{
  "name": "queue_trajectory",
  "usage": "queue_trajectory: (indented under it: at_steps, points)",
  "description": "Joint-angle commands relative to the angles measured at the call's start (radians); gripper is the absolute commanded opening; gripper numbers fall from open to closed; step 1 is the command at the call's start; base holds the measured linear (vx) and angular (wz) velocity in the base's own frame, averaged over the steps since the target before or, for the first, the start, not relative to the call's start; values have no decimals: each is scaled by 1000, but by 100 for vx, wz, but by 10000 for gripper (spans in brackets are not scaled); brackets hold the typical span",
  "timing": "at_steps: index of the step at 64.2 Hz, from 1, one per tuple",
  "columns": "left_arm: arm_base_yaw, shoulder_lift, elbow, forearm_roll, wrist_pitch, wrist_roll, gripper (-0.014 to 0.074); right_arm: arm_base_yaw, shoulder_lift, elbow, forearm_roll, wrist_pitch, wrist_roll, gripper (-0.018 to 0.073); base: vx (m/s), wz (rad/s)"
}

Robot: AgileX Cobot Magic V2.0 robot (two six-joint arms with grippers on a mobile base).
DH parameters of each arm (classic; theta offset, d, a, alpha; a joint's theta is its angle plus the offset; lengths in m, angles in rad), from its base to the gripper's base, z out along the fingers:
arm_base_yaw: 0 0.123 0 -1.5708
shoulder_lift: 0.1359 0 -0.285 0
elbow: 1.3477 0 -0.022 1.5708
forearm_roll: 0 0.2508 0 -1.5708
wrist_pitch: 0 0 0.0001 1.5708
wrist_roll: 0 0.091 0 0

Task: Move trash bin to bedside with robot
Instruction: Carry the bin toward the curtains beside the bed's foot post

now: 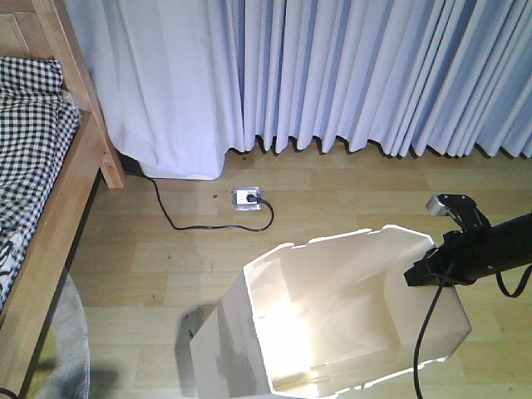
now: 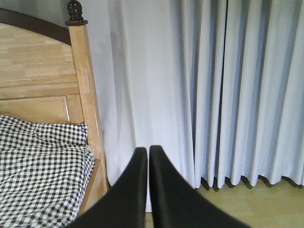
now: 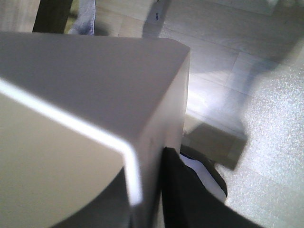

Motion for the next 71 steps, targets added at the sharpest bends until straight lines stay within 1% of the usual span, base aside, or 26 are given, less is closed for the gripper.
queue_trajectory:
  at_steps: [1, 71]
  points:
    - [-6, -15, 12, -9, -75, -14, -6, -3, -60, -15, 99, 214, 22, -3, 14, 1]
    - [-6, -15, 12, -9, -75, -14, -6, -3, -60, -15, 99, 214, 22, -3, 16, -1]
